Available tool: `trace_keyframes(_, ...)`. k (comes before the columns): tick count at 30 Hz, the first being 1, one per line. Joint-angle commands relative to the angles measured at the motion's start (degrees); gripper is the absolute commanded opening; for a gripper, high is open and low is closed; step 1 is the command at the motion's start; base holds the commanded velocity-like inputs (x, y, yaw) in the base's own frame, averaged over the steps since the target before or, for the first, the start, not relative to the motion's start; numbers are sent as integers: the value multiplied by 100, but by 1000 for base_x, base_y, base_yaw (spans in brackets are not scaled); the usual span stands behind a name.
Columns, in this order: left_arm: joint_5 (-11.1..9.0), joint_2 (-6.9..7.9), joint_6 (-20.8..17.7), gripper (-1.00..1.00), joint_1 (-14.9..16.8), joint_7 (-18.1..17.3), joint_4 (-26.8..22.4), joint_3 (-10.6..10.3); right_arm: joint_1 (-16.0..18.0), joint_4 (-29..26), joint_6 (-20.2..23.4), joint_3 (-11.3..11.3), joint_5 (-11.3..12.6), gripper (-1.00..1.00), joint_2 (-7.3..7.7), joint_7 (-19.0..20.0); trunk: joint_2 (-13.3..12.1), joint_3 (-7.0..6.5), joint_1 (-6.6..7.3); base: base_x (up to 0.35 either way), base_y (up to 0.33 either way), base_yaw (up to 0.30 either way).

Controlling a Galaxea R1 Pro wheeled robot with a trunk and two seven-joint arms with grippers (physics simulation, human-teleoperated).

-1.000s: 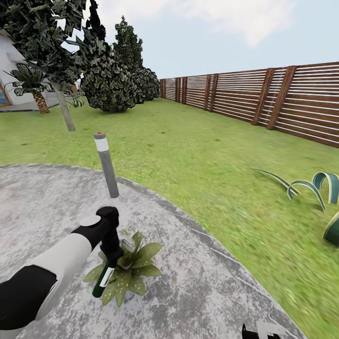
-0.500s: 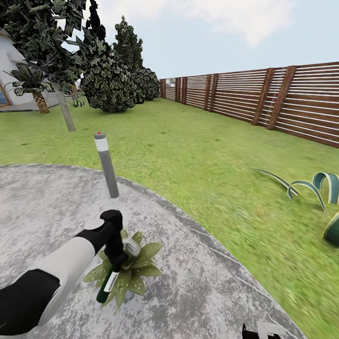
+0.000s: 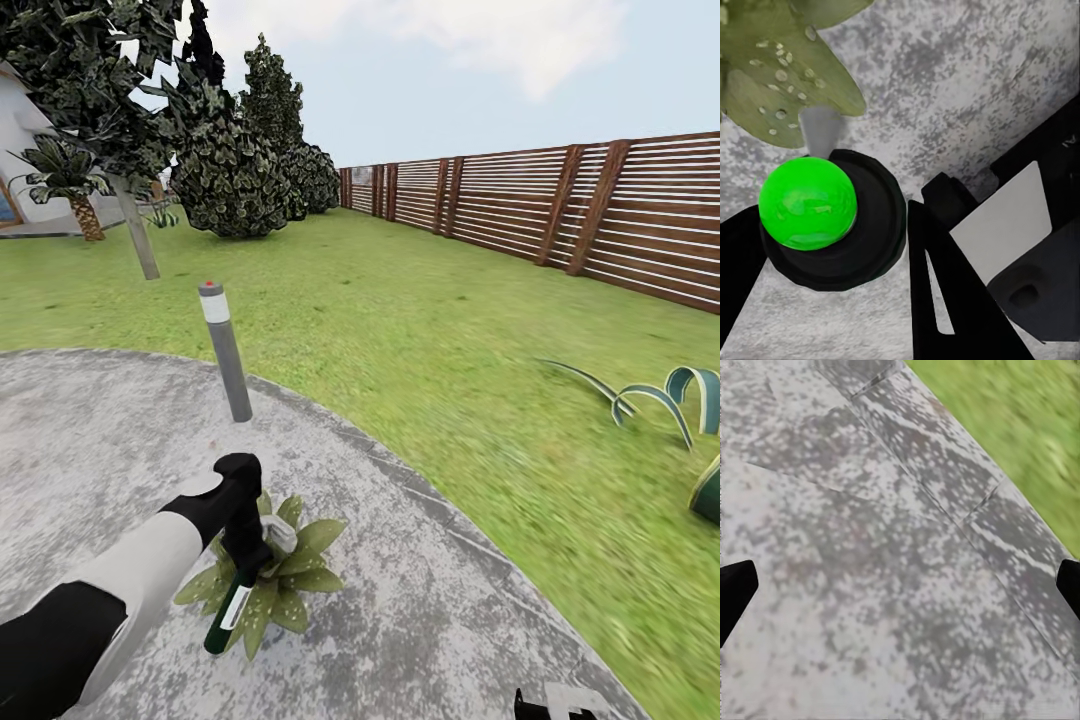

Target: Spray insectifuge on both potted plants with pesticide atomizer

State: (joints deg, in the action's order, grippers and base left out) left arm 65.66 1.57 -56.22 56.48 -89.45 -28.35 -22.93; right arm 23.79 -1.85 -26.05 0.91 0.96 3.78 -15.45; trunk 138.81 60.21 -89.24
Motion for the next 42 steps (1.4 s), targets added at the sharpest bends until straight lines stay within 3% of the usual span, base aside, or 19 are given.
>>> trace_keyframes(1, 36, -2, -62, -100, 11, -55, -11, -27, 3, 3, -23, 6, 9, 100, 0, -2, 2, 5, -1, 268, 0, 0)
trace_keyframes(11, 67, -16, -74, -100, 211, -55, -12, -32, 3, 3, -23, 6, 9, 100, -1, -2, 2, 5, -1, 71, 0, 0)
trace_keyframes(20, 56, 10, 1, -100, 104, -55, 5, -57, 3, 9, -19, 6, 5, 100, 0, -2, 2, 5, -1, 0, 0, 0)
trace_keyframes(22, 60, -48, -26, -100, 97, -55, 11, -59, 3, 9, -19, 6, 6, 100, -1, -2, 2, 5, -1, 0, 0, 0)
trace_keyframes(24, 70, -282, -47, -100, 99, -55, 23, -69, 3, 10, -20, 6, 5, 100, 0, -2, 2, 5, -1, 0, 0, 0)
trace_keyframes(27, 77, -401, -61, -100, 127, -55, 12, -75, 3, 10, -18, 6, 6, 100, -1, -2, 2, 5, -1, 0, 0, 0)
trace_keyframes(30, 79, -347, -58, -100, 168, -55, 3, -46, 3, 10, -20, 6, 7, 100, 0, -2, 2, 5, -1, 0, 0, 0)
trace_keyframes(34, 51, -107, -60, -100, 199, -55, -2, -20, 3, 7, -18, 6, 9, 100, 0, -2, 2, 5, -1, 0, 0, 0)
trace_keyframes(42, 78, -99, -65, -100, 203, -55, -10, -10, 3, 8, -19, 6, 9, 100, 0, -2, 2, 5, -1, -15, 2, 0)
